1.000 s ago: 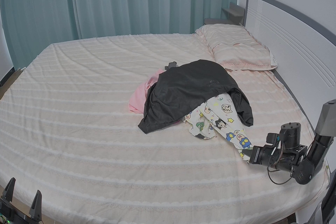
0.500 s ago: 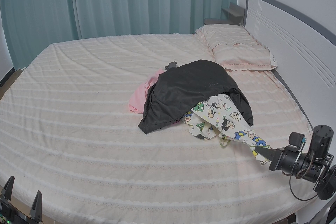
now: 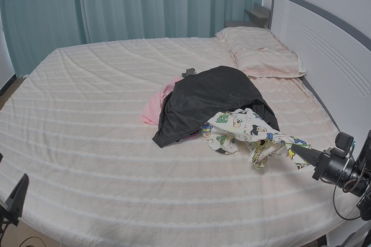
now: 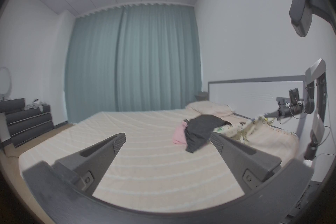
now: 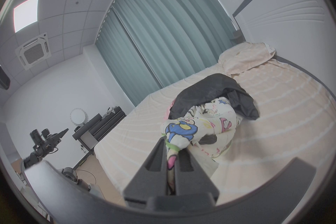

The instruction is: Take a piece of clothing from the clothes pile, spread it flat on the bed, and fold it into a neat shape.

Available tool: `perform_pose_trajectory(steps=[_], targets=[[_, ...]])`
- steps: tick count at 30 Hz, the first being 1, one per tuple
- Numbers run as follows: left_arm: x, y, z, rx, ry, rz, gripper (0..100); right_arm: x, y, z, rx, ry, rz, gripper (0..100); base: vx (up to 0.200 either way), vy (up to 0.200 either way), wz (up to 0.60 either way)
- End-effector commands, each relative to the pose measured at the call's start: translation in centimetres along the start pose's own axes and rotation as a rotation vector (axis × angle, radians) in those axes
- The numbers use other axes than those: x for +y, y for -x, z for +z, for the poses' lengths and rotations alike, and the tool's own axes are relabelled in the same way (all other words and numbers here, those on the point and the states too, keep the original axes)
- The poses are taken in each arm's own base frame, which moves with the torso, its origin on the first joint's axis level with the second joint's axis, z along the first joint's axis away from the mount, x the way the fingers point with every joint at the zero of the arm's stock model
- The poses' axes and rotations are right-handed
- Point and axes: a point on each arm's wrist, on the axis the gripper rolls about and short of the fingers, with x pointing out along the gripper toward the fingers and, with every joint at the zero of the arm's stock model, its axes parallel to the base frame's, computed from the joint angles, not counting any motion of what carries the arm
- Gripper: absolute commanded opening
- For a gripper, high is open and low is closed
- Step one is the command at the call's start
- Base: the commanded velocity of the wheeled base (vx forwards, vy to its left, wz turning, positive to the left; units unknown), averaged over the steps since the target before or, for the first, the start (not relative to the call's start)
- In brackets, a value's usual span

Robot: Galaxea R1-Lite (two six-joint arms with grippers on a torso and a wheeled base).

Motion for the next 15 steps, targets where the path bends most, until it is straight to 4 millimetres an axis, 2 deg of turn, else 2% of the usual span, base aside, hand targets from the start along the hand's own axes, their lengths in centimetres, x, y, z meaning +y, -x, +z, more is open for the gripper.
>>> perform_pose_trajectory(steps=[1, 5, 7, 8, 9, 11, 13, 14, 15], targets=[[-1.9, -10.3, -1.4, 0.463, -0.031, -0.401, 100, 0.9, -0.6, 2.8, -0.097, 0.047, 0.077, 0, 0.000, 0.000, 0.00], [-4.0, -14.3, -3.2, 0.552, -0.046, -0.483, 100, 1.1, -0.9, 3.0, -0.092, 0.047, 0.085, 0, 0.000, 0.000, 0.00], [-4.1, -14.5, -3.3, 0.552, -0.044, -0.484, 100, 1.1, -0.9, 3.0, -0.092, 0.047, 0.085, 0, 0.000, 0.000, 0.00], [-5.8, -17.3, -4.6, 0.540, -0.067, -0.495, 100, 1.2, -1.1, 3.2, -0.099, 0.051, 0.094, 0, 0.000, 0.000, 0.00], [-6.5, -18.1, -5.1, 0.531, -0.085, -0.472, 100, 1.4, -1.3, 3.4, -0.102, 0.053, 0.102, 0, 0.000, 0.000, 0.00], [-7.7, -18.8, -5.5, 0.506, -0.100, -0.451, 100, 1.6, -1.4, 3.1, -0.084, 0.050, 0.112, 0, 0.000, 0.000, 0.00], [-10.5, -19.9, -5.8, 0.458, -0.043, -0.428, 100, 2.1, -1.6, 2.2, -0.025, 0.048, 0.130, 0, 0.000, 0.000, 0.00], [-10.5, -19.9, -5.8, 0.458, -0.043, -0.428, 100, 2.1, -1.6, 2.2, -0.025, 0.048, 0.130, 0, 0.000, 0.000, 0.00], [-12.4, -20.9, -5.9, 0.425, 0.013, -0.403, 100, 2.4, -1.7, 2.4, -0.028, 0.052, 0.141, 0, 0.000, 0.000, 0.00]])
